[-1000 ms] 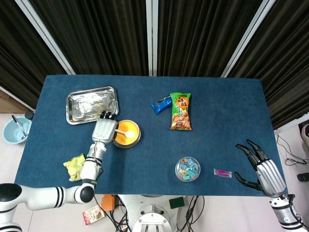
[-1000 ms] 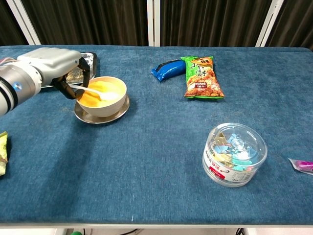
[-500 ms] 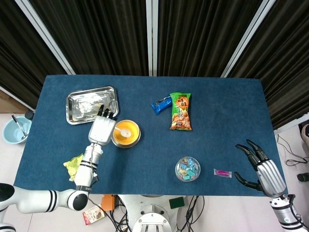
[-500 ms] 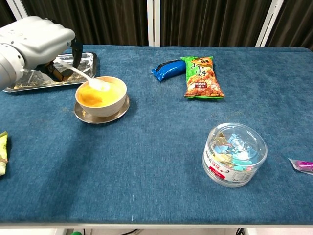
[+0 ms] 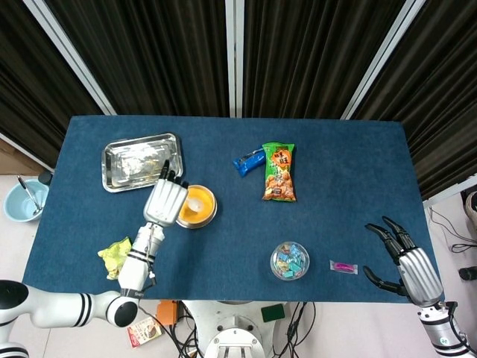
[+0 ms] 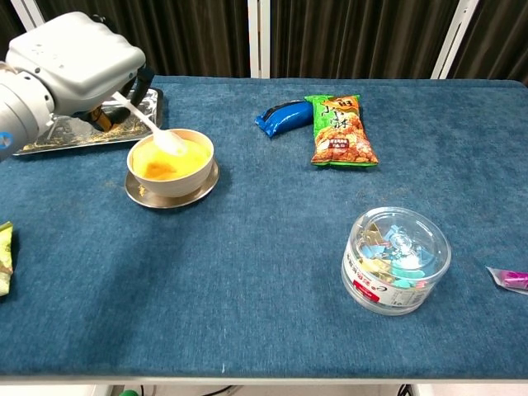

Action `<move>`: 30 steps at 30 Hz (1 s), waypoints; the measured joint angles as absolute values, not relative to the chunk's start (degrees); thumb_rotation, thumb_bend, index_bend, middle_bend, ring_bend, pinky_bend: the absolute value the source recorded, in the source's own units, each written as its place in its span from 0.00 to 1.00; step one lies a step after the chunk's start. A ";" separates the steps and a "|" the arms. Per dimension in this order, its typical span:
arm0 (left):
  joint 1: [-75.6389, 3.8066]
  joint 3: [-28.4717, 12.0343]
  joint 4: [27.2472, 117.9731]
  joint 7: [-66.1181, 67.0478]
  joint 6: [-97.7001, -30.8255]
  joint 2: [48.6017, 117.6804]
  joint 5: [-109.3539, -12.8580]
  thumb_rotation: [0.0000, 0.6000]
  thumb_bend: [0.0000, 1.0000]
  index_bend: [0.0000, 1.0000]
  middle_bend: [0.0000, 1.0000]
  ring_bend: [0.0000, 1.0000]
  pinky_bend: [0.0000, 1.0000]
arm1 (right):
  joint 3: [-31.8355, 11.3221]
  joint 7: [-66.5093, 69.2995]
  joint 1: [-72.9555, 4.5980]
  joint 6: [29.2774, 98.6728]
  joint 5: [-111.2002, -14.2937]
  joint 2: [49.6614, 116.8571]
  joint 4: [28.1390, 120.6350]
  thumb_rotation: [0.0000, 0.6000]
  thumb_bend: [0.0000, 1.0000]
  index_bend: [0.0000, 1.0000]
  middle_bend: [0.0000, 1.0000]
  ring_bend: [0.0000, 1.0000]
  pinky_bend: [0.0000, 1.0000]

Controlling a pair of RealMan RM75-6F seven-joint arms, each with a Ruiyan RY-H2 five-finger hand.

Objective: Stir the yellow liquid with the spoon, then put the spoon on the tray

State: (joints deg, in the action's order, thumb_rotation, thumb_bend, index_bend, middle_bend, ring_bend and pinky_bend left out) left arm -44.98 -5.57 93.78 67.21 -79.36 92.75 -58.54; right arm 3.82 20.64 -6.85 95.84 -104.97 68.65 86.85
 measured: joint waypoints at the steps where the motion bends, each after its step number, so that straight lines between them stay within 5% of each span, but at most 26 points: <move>1: -45.10 -5.58 93.80 68.02 -79.30 92.70 -58.55 1.00 0.42 0.55 0.52 0.34 0.16 | 3.81 20.66 -6.84 95.84 -104.96 68.65 86.83 1.00 0.29 0.12 0.17 0.03 0.13; 30: -47.81 -1.46 95.02 85.68 -75.75 88.33 -59.14 1.00 0.43 0.55 0.54 0.37 0.16 | 3.75 21.15 -7.09 94.83 -104.17 69.12 86.27 1.00 0.29 0.12 0.17 0.03 0.13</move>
